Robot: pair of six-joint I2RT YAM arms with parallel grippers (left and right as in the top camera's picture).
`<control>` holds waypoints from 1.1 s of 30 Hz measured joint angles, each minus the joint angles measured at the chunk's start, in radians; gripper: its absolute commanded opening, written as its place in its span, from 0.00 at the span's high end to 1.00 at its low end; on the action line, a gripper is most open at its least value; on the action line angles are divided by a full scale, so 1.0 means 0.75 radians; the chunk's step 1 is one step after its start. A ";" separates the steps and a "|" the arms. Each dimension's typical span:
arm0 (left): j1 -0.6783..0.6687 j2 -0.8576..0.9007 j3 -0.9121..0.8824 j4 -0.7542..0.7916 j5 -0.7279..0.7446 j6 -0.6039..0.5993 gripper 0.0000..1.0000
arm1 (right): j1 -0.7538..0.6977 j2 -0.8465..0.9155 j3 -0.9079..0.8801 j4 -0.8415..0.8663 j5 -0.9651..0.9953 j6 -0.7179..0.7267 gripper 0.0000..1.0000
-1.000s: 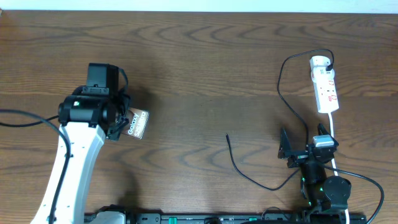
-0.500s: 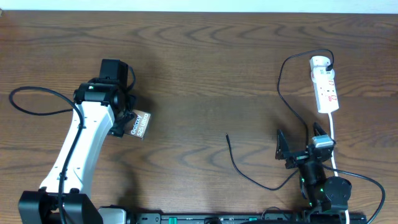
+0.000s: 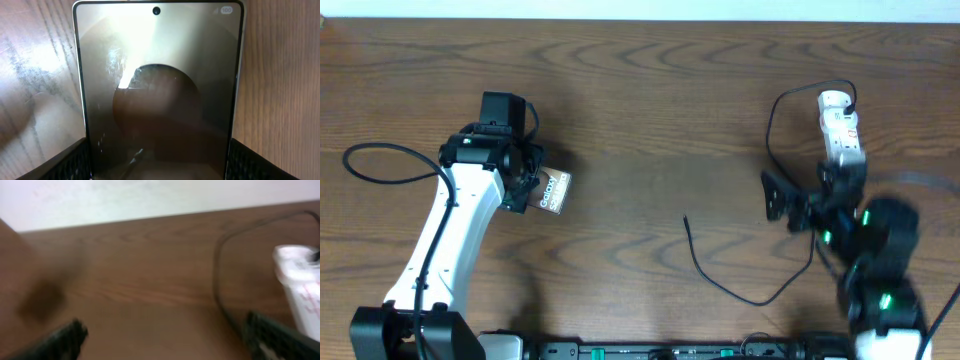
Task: Plug charger to phone and switch on socket
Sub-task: 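Move the right gripper from rest toward the phone held by left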
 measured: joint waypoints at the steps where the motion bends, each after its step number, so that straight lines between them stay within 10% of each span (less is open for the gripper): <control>1: 0.000 0.001 -0.001 0.004 0.002 0.000 0.93 | 0.000 0.093 0.089 -0.058 -0.040 -0.001 0.01; 10: 0.000 0.001 -0.004 0.005 0.004 -0.003 0.93 | 0.023 1.017 0.885 -0.592 -0.806 -0.057 0.01; 19: 0.000 0.001 -0.004 0.005 0.068 -0.163 0.93 | 0.161 1.452 0.949 -0.066 -1.312 0.163 0.01; 33: 0.000 0.001 -0.004 0.042 0.193 -0.419 0.93 | 0.538 1.695 0.952 0.435 -1.218 0.796 0.01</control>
